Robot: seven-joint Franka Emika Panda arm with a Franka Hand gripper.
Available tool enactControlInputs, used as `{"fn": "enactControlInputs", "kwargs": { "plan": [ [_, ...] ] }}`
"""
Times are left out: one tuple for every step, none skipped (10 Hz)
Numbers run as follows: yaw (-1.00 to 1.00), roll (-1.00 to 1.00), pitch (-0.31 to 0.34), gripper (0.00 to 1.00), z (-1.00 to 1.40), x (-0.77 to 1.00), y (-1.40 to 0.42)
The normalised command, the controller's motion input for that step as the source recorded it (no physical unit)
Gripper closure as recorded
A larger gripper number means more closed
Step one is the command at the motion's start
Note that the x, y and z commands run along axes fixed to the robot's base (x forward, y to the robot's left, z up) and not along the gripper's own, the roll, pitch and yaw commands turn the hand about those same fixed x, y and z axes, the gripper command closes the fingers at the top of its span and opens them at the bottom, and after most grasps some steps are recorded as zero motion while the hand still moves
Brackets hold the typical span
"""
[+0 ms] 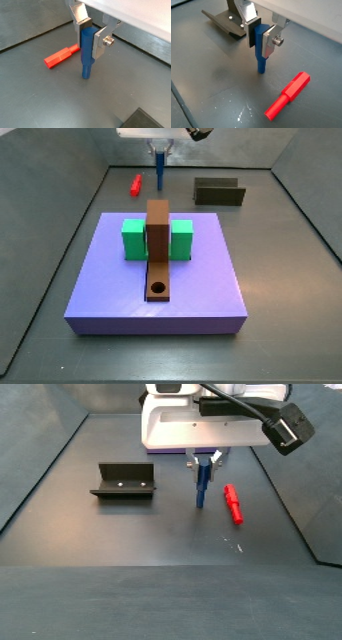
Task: Pick up the blue object. Move up. Move to above the board. Insert the blue object.
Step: Pick up the blue object.
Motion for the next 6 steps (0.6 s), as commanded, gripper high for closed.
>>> {"fn": "enactControlInputs", "kwargs": {
  "plan": [
    [0.0, 0.0, 0.0, 1.0, 0.0, 0.0, 0.0],
    [0.0, 0.0, 0.0, 1.0, 0.0, 0.0, 0.0],
    [0.0, 0.0, 0.0, 1.0, 0.0, 0.0, 0.0],
    [0.0, 0.0, 0.0, 1.0, 0.0, 0.0, 0.0],
    [0.0, 0.0, 0.0, 1.0, 0.0, 0.0, 0.0],
    [0.0, 0.0, 0.0, 1.0, 0.0, 0.0, 0.0]
  ]
}}
